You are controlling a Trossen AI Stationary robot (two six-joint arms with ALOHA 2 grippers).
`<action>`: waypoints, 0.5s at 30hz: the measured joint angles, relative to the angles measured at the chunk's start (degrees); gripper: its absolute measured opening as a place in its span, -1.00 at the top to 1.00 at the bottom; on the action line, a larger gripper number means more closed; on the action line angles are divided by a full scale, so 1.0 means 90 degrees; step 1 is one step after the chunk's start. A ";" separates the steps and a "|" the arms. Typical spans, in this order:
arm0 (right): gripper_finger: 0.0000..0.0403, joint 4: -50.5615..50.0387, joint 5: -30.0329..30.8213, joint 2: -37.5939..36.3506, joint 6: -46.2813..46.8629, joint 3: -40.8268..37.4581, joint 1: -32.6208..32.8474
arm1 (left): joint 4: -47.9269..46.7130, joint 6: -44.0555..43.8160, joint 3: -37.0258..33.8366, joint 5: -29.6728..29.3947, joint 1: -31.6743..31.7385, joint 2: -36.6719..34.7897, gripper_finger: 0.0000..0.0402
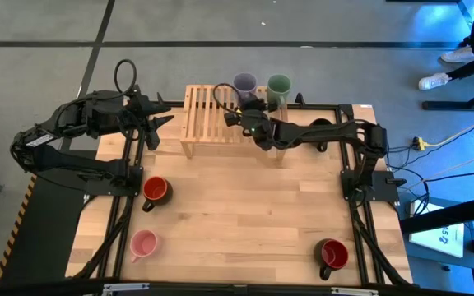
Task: Place coffee mugs
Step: Put the pink mug on the shelf
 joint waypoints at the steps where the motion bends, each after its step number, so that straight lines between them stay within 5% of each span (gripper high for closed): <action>1: 0.18 -0.0200 0.0003 0.0000 -0.0010 0.0147 0.0017 | 0.0001 0.0001 0.0000 0.0000 -0.0001 -0.0001 0.46; 10: 0.20 -0.2497 -0.0028 -0.0007 0.0065 0.1551 0.0237 | -0.0001 0.0000 0.0000 0.0000 -0.0001 0.0001 0.46; 15: 0.20 -0.3280 -0.0896 -0.0149 0.0072 0.2073 0.0498 | -0.0004 0.0001 0.0000 -0.0001 0.0000 -0.0001 0.46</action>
